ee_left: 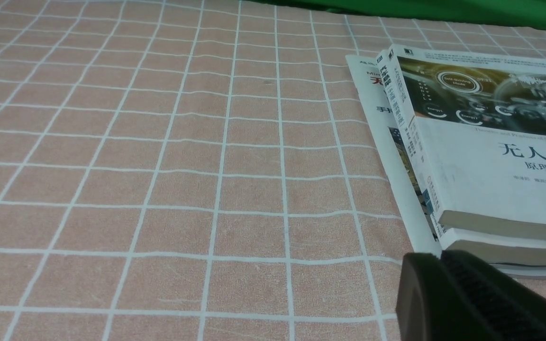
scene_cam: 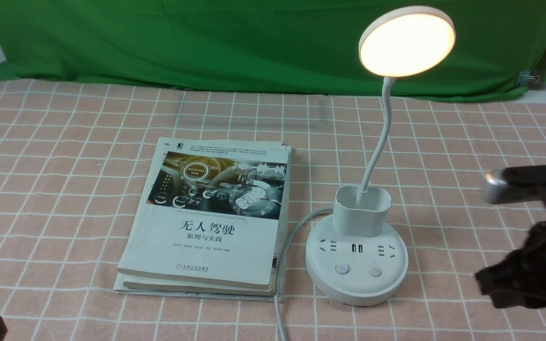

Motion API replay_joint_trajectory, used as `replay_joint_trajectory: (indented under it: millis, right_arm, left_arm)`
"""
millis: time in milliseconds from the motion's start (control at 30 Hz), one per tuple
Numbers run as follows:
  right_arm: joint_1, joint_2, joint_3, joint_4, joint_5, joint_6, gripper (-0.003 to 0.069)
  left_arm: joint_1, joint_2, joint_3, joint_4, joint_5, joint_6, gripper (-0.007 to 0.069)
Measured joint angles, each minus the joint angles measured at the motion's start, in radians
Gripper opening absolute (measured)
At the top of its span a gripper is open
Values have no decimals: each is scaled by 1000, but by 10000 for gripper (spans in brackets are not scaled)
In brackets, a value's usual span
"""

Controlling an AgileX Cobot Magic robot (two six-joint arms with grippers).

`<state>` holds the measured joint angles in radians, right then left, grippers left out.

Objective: Turn off the table lamp on the pink coffee tablecloth by hand.
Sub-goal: 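Press the power button on the lamp base to turn the lamp off with the right gripper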

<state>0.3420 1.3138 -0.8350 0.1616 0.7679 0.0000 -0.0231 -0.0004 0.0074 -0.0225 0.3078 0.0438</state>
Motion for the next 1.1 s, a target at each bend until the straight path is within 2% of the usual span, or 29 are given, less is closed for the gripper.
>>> replay_joint_trajectory:
  millis: [33,100,267,633,1100]
  right_arm:
    - [64,72,-33,3,-38,12,43]
    - [131,168,-88,10,-83,19,47]
    - [217,326,-192,17,-161,39,53]
    - [220,420,-226,12,-276,42,55]
    - [215,431,-227,7,-245,42,57]
  left_arm:
    - [0,0,0,0,0,0,6]
    - [0,0,0,0,0,0,6]
    - [0,0,0,1,0,0,6]
    - [0,0,0,1,0,0,6]
    - [0,0,0,1,0,0,6]
